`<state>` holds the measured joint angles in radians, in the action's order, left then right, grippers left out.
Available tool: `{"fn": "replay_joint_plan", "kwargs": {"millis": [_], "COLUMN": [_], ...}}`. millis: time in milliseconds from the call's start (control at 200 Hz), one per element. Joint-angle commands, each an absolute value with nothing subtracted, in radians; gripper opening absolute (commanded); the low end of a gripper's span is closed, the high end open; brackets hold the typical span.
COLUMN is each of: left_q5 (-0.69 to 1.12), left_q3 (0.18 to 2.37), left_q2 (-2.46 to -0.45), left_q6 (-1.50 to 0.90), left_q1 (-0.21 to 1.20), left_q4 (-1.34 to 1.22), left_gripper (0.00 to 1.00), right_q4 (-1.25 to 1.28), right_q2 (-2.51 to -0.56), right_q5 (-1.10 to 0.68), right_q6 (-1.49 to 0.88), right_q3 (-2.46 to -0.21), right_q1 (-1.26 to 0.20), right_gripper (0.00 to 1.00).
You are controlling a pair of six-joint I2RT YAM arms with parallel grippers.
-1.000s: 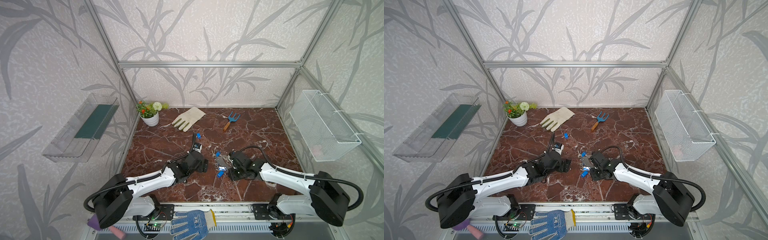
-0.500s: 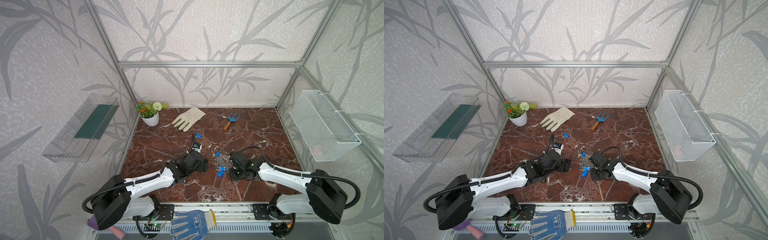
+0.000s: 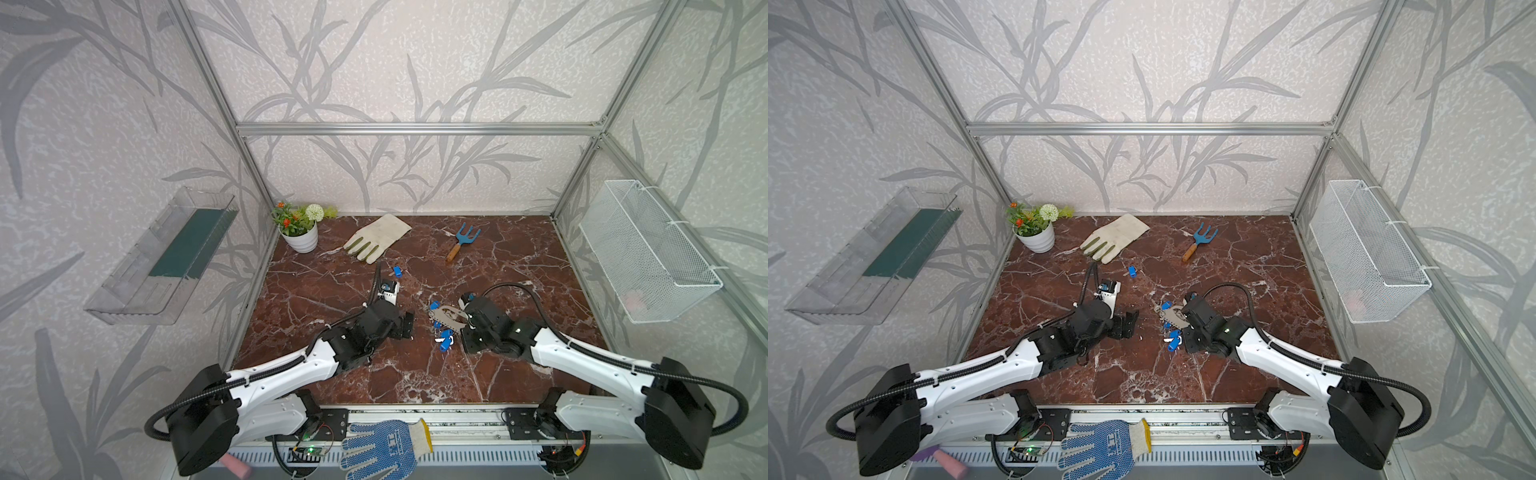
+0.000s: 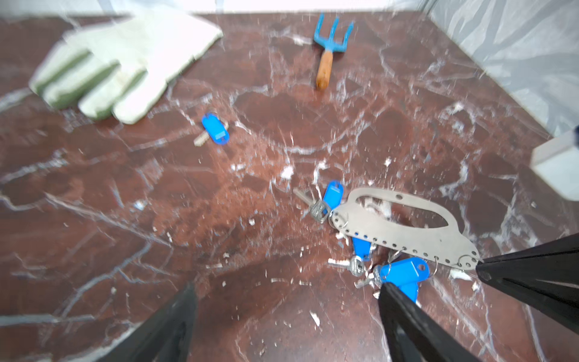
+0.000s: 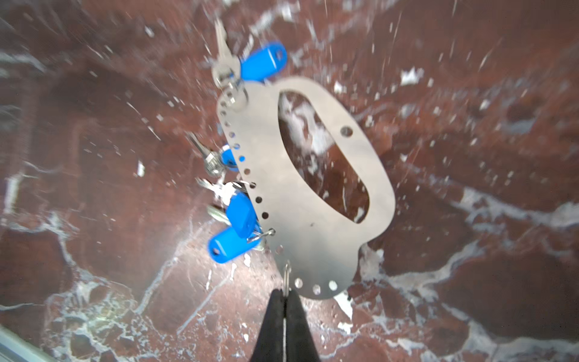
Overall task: Attach keys to a key ring
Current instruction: Pick up the keyring from the center of the table.
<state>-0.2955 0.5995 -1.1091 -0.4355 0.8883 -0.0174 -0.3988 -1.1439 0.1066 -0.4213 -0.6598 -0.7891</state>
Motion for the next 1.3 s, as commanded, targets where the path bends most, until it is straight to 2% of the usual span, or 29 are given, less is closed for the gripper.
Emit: {"fn": "replay_joint_plan", "kwargs": {"millis": [0, 260, 495, 620, 645, 740, 1160, 1295], "left_q5": [-0.368, -0.339, -0.222, -0.028, 0.017, 0.126, 0.367, 0.392], "left_q3": [0.626, 0.811, 0.891, 0.883, 0.872, 0.850, 0.872, 0.868], "left_q2": [-1.055, -1.107, -1.138, -1.128, -1.125, -1.124, -1.171, -1.171], "left_q6": [-0.364, -0.243, -0.253, -0.321, -0.336, -0.370, -0.417, -0.429], "left_q1": [0.890, 0.872, 0.814, 0.724, 0.705, 0.670, 0.657, 0.657], "left_q4": [-0.094, -0.028, -0.034, -0.087, -0.117, -0.200, -0.292, -0.318], "left_gripper": [0.91, 0.92, 0.85, 0.80, 0.80, 0.77, 0.59, 0.44], "right_q4": [-0.281, -0.081, 0.131, 0.230, 0.246, 0.345, 0.608, 0.653], "right_q2": [-1.076, -1.040, -1.036, -1.038, -1.043, -1.056, -1.103, -1.112], "right_q5": [0.155, 0.158, 0.103, -0.074, -0.118, -0.241, -0.590, -0.650], "right_q6": [-0.281, -0.093, -0.001, -0.001, -0.089, -0.164, -0.286, -0.322], "right_q3": [-0.687, -0.741, -0.750, -0.740, -0.740, -0.721, -0.690, -0.691], "right_q1": [-0.791, -0.785, -0.746, -0.638, -0.611, -0.537, -0.466, -0.466], "right_gripper": [0.00, 0.00, 0.00, 0.00, 0.00, 0.00, 0.00, 0.00]}}
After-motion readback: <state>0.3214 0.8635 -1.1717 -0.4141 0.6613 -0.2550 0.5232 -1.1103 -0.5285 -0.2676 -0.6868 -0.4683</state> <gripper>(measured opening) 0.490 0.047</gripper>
